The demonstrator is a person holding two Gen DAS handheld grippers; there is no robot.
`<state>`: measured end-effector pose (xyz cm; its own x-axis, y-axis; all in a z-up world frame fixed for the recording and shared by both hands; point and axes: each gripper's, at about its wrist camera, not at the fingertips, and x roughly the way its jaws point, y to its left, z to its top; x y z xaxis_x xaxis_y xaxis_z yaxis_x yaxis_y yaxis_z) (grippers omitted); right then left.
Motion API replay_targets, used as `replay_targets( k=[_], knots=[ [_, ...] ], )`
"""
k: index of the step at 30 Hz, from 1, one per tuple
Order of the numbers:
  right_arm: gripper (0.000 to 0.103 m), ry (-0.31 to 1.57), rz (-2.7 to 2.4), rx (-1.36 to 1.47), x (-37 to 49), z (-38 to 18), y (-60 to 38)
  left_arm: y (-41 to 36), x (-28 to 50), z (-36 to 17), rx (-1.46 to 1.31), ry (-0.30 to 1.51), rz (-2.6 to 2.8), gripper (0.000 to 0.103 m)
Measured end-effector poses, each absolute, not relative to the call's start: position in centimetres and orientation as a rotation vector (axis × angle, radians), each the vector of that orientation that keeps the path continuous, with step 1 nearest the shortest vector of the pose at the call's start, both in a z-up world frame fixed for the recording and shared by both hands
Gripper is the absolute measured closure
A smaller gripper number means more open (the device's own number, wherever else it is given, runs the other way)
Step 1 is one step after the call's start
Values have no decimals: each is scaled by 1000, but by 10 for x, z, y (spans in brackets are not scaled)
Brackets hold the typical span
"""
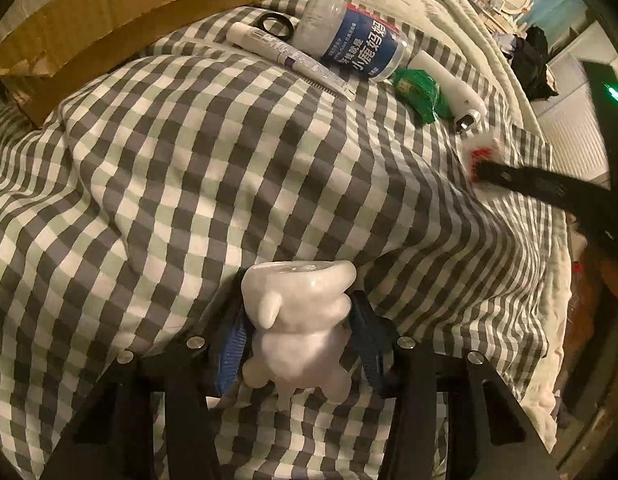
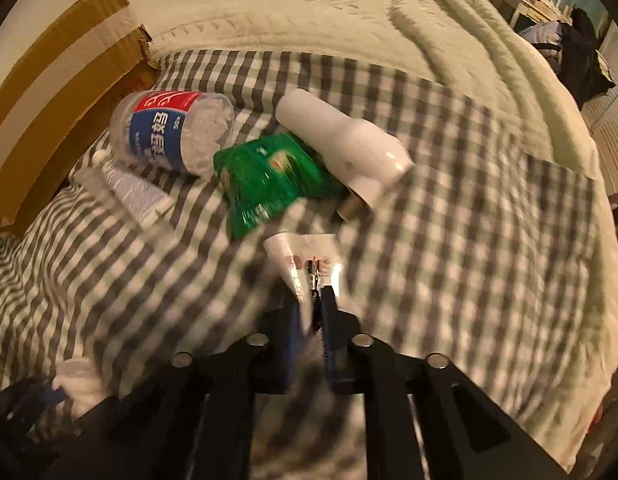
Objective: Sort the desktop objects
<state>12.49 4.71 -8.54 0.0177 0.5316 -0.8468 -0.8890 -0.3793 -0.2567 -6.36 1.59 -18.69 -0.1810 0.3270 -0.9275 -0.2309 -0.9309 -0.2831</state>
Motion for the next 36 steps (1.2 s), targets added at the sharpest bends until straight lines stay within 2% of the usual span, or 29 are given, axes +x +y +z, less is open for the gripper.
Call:
replay_targets(
  k=[2,6,11,20,25,28,32,34,36],
  knots=[
    [98,437,1600,-1156,130,-81,34,15,-63,-183,-1744,-118,2170,53],
    [98,396,1603,-1153,131,-66,8,0,-58,-166,-1713,-279,2155,53],
    [98,306,1641,-1137,113,-30,-20,-13,-59,-128,-1610,-312,2177,53],
    [98,82,1799,-1068,38,88,-67,-60,-111,-2,-1381,-528,2304,53],
    [98,56,1964,-1000,-26,149,-85,-91,-146,87,-1266,-364,2503,53],
    [98,41,2058,-975,-69,162,-87,-117,-171,121,-1232,-354,2544,53],
    [98,91,2114,-979,-125,152,-61,-144,-208,117,-1284,-374,2571,53],
    [98,121,2140,-999,-155,137,-42,-150,-223,94,-1338,-327,2588,53],
    [98,142,2148,-1021,-171,124,-28,-158,-242,64,-1436,-369,2500,53]
  ],
)
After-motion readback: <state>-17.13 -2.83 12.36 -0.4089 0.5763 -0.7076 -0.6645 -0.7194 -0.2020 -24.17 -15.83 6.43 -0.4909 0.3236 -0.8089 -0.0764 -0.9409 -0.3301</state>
